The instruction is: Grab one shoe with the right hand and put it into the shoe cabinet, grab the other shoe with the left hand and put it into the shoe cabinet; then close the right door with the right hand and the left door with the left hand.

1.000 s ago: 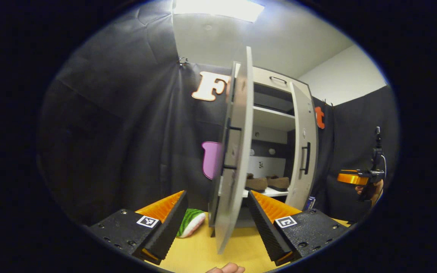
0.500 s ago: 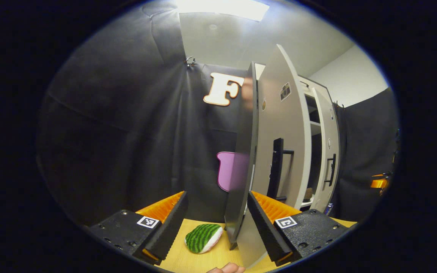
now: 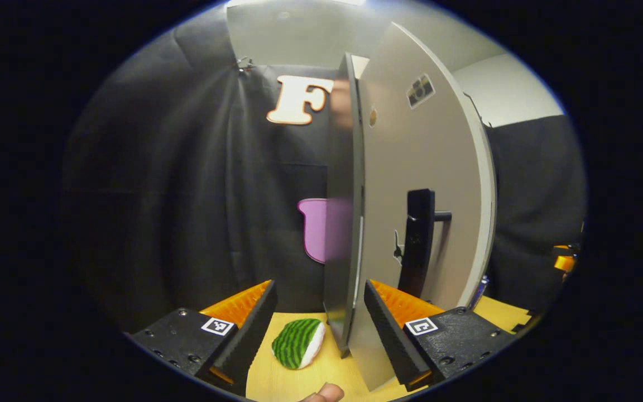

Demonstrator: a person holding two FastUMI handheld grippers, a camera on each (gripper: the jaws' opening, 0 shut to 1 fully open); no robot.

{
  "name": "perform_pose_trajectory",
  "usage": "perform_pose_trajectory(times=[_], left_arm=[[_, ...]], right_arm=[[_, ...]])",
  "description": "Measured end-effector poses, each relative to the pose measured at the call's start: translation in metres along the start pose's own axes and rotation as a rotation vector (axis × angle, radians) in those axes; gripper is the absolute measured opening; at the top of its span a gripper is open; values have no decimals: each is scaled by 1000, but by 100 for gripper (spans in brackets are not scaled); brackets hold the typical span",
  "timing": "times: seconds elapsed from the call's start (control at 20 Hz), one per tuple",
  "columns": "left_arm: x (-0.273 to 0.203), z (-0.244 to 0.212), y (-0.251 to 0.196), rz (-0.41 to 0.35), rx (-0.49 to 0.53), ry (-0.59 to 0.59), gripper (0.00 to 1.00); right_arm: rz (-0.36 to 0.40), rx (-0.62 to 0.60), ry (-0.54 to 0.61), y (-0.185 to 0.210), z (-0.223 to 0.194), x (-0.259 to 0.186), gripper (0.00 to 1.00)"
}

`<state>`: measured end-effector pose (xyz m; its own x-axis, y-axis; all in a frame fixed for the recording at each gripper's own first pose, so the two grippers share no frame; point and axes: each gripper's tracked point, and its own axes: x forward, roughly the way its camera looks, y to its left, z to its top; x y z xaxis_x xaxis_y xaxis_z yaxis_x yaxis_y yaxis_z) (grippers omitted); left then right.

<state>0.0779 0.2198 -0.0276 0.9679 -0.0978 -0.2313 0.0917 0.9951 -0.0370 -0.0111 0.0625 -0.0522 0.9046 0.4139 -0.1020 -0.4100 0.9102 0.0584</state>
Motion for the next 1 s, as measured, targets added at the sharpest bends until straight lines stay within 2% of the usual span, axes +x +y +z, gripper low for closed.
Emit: perform_pose_trajectory(times=[0.05,0.1,0.3,0.35,0.4,0.45,0.5,0.6,0.65,0.7,0.85,0.9,0.95,1.0], left_arm=[[2,1,-1,1,7,4,96],[2,4,-4,-5,9,7,89],[6,-2,-34,-82,-66,18,89],[9,-3,-39,-100,-81,26,96],[13,-1,-45,-108,-84,28,89],[16,1,-51,-111,-74,24,99],[14,1,-55,-109,-55,12,89],[12,1,-59,-96,-21,-7,88],[12,2,-61,-88,-14,-15,93],[12,2,-63,-85,-1,-19,93],[17,3,-73,-94,-8,-21,94],[19,2,-77,-103,-17,-18,99],[21,1,-82,-112,-30,-14,94],[23,1,-87,-122,-39,-12,94]], right_arm=[[3,4,3,0,-3,-2,94],[5,9,7,1,-5,-4,94],[10,13,12,2,-9,-10,94],[6,13,13,1,-12,-11,94],[4,17,13,1,-13,-12,94],[5,23,14,1,-15,-14,94],[8,25,15,2,-14,-13,94],[9,18,15,1,-16,-13,94],[6,13,16,0,-18,-13,94],[0,12,14,-2,-18,-12,94],[-11,32,6,-2,-19,-5,94],[-15,35,4,-3,-20,-3,94],[-22,33,2,-3,-20,-1,94],[-38,27,-3,-4,-20,0,94]])
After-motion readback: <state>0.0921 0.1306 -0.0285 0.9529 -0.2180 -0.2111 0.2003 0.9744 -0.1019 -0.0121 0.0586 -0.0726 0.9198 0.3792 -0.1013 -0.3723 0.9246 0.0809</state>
